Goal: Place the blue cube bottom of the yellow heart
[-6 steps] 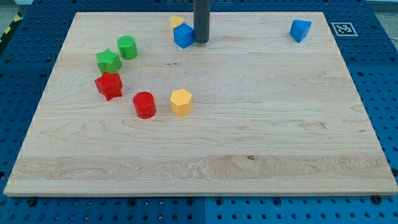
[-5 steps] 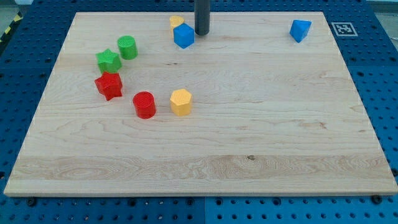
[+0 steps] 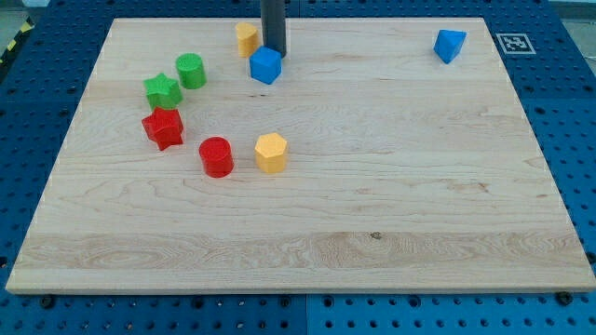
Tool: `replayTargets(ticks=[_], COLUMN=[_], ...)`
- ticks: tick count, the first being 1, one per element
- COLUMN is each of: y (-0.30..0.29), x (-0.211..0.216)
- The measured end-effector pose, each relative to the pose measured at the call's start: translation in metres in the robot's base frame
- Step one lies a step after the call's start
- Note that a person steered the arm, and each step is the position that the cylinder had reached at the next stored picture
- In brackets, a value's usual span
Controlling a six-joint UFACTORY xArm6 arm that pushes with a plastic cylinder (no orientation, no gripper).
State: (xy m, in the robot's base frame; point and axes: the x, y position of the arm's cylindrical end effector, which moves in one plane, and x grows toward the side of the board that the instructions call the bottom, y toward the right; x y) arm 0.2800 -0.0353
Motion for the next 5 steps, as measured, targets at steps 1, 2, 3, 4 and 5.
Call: replayTargets(ticks=[1,2,3,4,5], y=[0.006,0.014,0.017,0.015,-0.004], x=[0.012,0.024,0.036,0.040,0.050])
